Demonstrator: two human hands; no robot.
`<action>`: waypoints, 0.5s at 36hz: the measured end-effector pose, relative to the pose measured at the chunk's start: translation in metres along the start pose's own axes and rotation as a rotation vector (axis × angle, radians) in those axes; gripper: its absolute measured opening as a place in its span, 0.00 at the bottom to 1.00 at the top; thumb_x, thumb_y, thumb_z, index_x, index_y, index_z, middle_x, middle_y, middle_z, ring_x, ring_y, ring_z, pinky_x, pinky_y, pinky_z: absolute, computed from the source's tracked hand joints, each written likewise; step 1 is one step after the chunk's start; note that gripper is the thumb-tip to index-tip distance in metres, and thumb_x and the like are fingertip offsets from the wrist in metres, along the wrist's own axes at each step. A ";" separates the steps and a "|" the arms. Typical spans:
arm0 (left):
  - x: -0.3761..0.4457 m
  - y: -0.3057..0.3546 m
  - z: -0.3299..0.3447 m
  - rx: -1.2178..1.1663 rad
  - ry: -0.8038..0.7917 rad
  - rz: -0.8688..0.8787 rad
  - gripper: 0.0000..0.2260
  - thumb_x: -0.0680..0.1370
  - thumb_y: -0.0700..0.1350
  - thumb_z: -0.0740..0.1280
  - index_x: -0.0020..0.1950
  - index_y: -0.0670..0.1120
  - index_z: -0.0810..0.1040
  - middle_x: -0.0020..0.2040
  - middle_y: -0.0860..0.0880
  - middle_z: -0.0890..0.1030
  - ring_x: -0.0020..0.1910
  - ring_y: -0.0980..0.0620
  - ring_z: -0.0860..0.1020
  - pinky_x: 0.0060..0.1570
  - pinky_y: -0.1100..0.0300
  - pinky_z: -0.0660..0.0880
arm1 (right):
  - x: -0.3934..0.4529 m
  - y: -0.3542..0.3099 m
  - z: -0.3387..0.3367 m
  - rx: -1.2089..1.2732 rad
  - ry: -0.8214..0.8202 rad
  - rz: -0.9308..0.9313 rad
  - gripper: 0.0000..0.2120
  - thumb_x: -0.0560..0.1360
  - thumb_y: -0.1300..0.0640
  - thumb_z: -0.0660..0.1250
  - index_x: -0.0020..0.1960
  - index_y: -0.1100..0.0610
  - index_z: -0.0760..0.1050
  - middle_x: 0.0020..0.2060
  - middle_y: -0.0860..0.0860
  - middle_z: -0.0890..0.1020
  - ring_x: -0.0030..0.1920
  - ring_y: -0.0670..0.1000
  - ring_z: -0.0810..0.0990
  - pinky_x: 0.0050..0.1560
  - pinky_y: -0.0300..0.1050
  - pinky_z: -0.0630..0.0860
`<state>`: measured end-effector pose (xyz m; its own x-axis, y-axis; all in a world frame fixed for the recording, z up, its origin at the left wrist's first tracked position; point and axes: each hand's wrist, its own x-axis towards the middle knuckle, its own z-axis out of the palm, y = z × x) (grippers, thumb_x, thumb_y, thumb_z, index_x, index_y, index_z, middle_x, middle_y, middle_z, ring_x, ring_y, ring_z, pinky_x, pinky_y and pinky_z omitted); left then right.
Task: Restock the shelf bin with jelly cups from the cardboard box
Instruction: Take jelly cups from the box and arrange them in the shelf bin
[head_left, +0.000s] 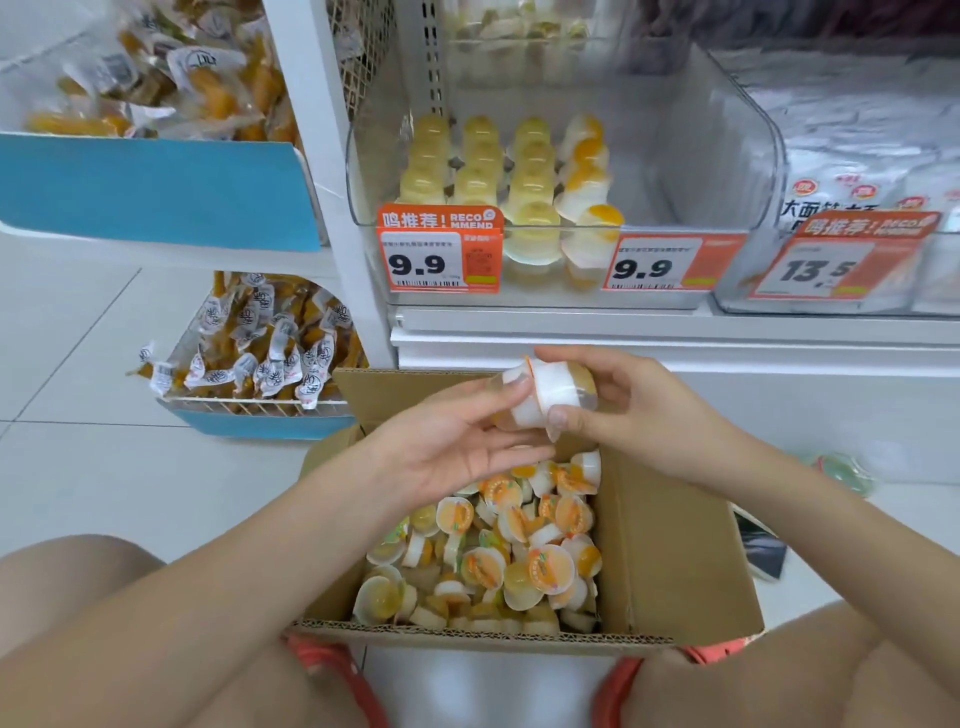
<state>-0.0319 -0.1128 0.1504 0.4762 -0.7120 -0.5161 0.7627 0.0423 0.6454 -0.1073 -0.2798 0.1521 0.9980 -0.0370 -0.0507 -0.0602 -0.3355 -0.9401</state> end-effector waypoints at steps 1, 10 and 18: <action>0.000 0.000 0.001 0.010 0.001 -0.001 0.22 0.70 0.42 0.68 0.63 0.38 0.73 0.59 0.36 0.79 0.57 0.40 0.79 0.55 0.48 0.77 | 0.000 -0.001 0.000 -0.003 0.003 -0.009 0.27 0.66 0.47 0.70 0.64 0.49 0.73 0.59 0.44 0.79 0.59 0.41 0.78 0.59 0.38 0.75; -0.003 0.010 0.003 0.013 -0.066 0.030 0.24 0.69 0.38 0.68 0.64 0.34 0.71 0.59 0.33 0.78 0.57 0.38 0.79 0.54 0.49 0.78 | 0.009 -0.003 0.003 0.022 0.113 -0.100 0.18 0.67 0.54 0.72 0.56 0.47 0.78 0.54 0.46 0.82 0.56 0.51 0.79 0.59 0.53 0.76; -0.002 0.008 0.005 0.045 -0.068 0.043 0.17 0.67 0.38 0.69 0.55 0.36 0.77 0.51 0.37 0.82 0.47 0.45 0.83 0.49 0.55 0.80 | 0.010 -0.002 -0.004 0.030 -0.088 -0.116 0.33 0.63 0.54 0.78 0.66 0.50 0.72 0.60 0.49 0.78 0.61 0.46 0.76 0.60 0.41 0.74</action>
<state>-0.0292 -0.1150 0.1595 0.4764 -0.7561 -0.4487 0.7209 0.0438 0.6916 -0.0972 -0.2827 0.1549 0.9960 0.0840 0.0311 0.0554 -0.3048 -0.9508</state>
